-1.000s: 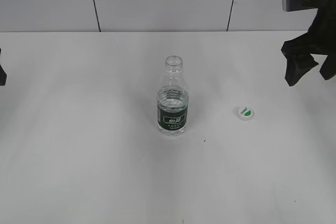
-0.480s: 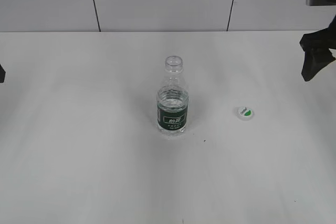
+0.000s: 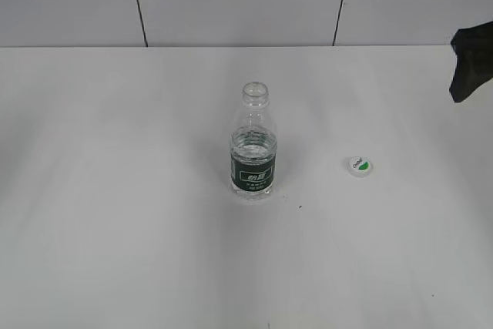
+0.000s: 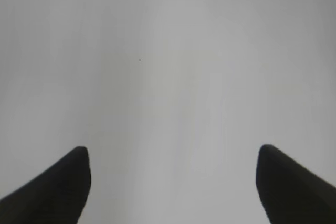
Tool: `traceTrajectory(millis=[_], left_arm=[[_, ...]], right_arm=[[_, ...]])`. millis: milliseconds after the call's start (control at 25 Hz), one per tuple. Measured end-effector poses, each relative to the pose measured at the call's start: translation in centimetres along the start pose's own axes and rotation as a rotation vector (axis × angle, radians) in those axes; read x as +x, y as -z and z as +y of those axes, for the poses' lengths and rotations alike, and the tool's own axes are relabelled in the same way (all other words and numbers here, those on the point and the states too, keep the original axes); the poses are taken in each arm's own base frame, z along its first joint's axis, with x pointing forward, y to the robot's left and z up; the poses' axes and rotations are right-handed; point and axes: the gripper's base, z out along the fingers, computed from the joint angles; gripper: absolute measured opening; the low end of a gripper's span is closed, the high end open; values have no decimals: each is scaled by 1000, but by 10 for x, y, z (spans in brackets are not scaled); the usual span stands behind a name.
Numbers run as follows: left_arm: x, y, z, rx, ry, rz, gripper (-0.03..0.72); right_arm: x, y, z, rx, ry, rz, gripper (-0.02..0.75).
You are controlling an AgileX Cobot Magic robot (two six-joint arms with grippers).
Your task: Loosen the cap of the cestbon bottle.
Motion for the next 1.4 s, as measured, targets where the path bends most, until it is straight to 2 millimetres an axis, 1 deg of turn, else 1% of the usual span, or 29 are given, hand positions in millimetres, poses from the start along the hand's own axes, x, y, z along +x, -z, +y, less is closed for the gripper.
traceTrajectory(millis=[80,240,440,560,640,720,800,880,1000,1120,1360,1400], left_arm=[[2,13,0,2,-8,-37,579],[8,45,0,3,-60,-118,579],[22,85,0,3,-104,-223,579],[34,108,1,1,-134,-285,576],[43,122,1,1,-140,-316,568],[56,140,1,1,-143,-369,557],[69,153,2,1,-147,-408,549],[84,156,3,1,-148,-415,546],[112,152,5,6,-147,-404,545],[132,150,5,29,-140,-402,544],[170,147,6,49,-138,-428,543],[176,145,6,50,-139,-437,543]], right_arm=[[3,13,1,2,2,-27,588],[14,44,3,14,11,-82,588],[32,86,7,32,22,-183,588],[48,105,9,35,25,-224,588],[60,113,11,37,26,-244,588],[72,123,13,40,28,-274,588],[83,130,14,43,29,-296,588],[94,136,15,45,30,-319,588],[113,147,18,45,32,-365,588],[133,154,22,31,31,-404,588],[177,157,26,39,47,-481,588],[188,161,27,41,50,-515,588]])
